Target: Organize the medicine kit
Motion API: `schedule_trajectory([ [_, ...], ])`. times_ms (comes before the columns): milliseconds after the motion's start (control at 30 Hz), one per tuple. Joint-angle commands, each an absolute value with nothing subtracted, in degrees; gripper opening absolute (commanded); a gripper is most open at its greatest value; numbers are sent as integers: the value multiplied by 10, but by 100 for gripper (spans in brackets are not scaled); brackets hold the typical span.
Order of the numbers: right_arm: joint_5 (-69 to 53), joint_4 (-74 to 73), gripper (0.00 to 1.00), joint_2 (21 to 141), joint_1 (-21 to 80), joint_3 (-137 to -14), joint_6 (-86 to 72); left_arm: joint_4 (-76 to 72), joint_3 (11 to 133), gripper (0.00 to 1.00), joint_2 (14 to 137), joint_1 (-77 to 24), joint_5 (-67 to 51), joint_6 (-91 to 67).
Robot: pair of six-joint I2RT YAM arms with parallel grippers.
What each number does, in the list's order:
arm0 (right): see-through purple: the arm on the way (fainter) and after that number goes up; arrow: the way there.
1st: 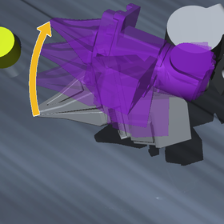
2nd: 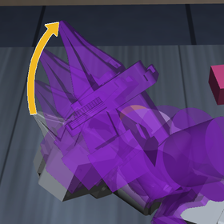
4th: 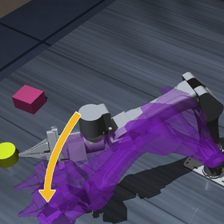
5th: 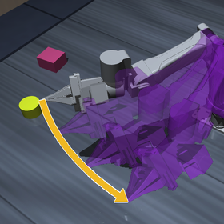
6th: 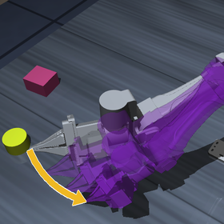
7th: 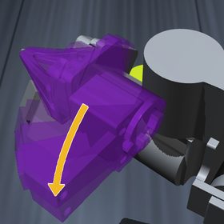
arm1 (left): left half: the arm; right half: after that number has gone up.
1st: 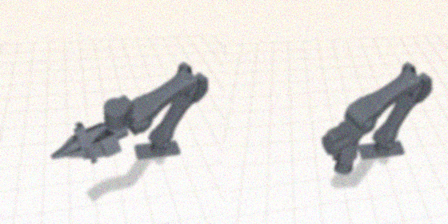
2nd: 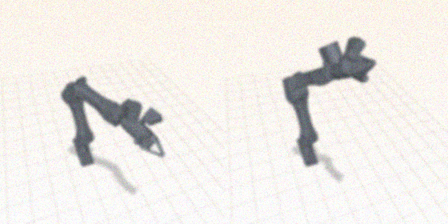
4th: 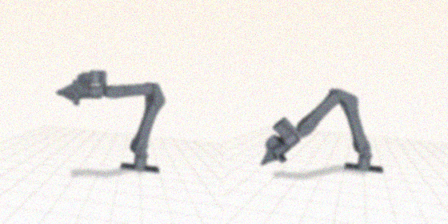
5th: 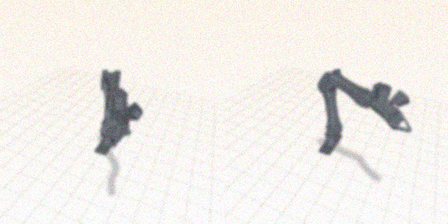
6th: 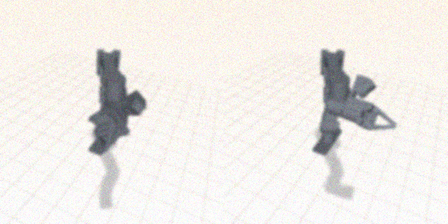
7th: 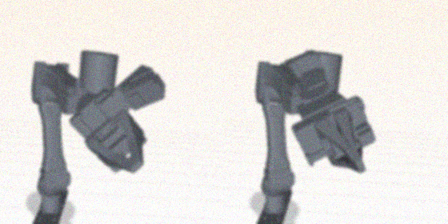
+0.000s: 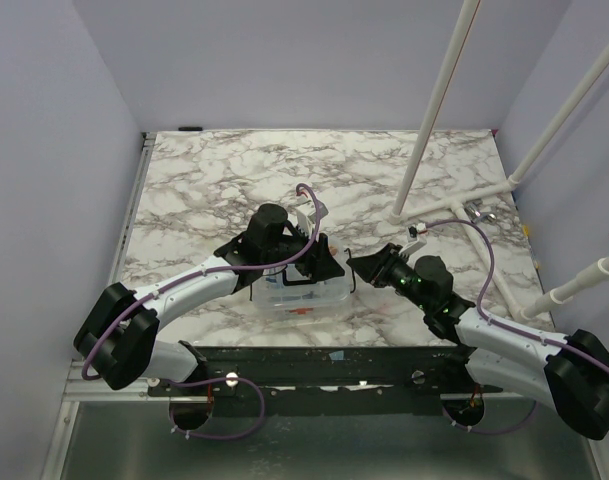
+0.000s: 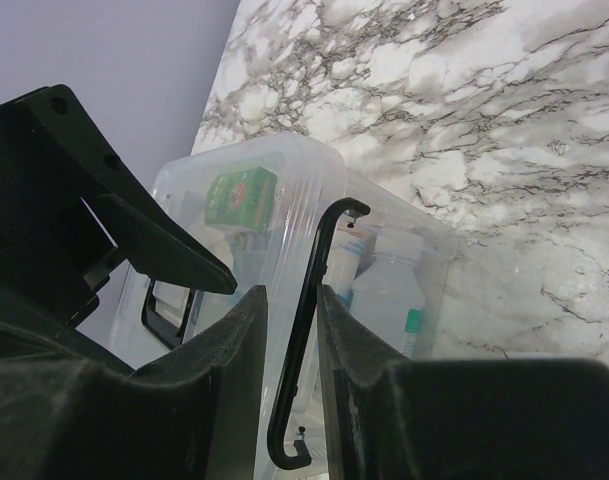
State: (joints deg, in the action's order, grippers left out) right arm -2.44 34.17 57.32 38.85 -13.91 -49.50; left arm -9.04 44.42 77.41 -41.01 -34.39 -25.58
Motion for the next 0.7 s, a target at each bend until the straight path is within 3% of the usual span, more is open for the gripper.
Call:
schedule_trajectory([
  [0, -55, 377, 30, 565, 386, -155, -504, 3, 411, 58, 799, -414, -340, -250],
  [667, -109, 435, 29, 611, 386, -160, -523, -20, 402, 58, 806, -413, -338, -250],
])
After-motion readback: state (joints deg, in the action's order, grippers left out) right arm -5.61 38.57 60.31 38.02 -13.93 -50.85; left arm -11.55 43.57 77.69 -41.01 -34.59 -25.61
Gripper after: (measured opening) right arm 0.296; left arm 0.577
